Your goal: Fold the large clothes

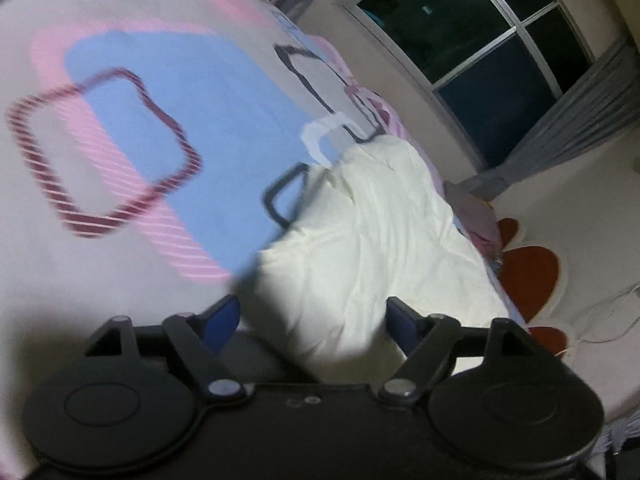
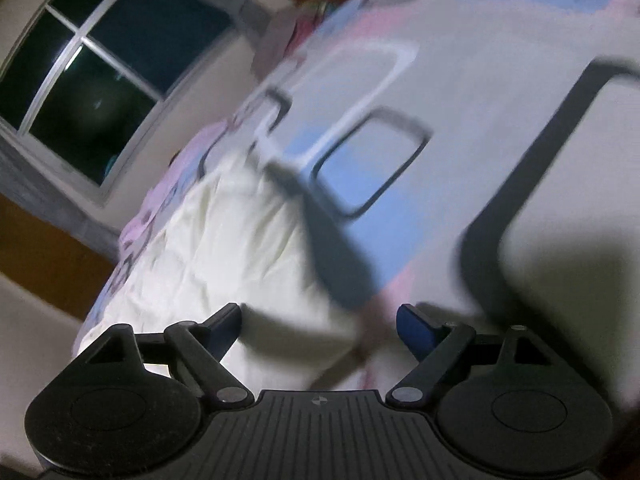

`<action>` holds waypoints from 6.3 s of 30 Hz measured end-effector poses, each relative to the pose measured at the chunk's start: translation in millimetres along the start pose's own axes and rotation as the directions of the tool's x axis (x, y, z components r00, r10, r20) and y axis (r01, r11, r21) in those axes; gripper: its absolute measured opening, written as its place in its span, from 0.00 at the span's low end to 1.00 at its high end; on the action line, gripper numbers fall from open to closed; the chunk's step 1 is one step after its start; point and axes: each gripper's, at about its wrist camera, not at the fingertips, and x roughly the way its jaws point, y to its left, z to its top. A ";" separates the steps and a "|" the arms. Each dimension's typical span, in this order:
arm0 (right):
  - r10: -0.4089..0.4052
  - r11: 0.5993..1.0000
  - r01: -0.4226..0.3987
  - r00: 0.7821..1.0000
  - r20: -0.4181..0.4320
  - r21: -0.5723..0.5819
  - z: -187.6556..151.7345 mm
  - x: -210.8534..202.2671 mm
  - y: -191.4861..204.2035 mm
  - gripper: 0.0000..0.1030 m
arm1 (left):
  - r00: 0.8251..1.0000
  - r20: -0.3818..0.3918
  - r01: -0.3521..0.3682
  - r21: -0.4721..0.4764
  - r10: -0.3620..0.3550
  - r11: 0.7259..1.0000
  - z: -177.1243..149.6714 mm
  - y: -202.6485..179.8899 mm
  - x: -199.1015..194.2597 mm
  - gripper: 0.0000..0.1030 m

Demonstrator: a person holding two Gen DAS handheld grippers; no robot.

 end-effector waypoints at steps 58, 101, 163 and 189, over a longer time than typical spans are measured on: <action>0.044 0.811 -0.082 0.996 -0.080 -0.579 -72.1 23.2 136.0 0.27 | 0.996 0.018 -0.086 0.328 0.085 0.941 -33.9 -62.8 -21.9 0.75; -0.031 0.831 -0.145 0.952 -0.305 -0.537 -153.5 126.8 189.5 0.16 | 0.969 0.055 0.221 0.228 -0.240 0.948 2.3 -61.8 -8.3 0.18; 0.171 0.918 -0.255 0.945 -0.277 -0.304 21.6 35.7 35.7 0.08 | 0.986 -0.091 0.168 0.425 -0.143 0.890 -152.3 -248.5 34.4 0.73; 0.239 0.779 -0.309 0.951 -0.198 -0.546 27.6 62.7 135.5 0.65 | 0.974 -0.223 0.162 0.590 -0.033 0.791 -153.2 -264.5 77.9 0.69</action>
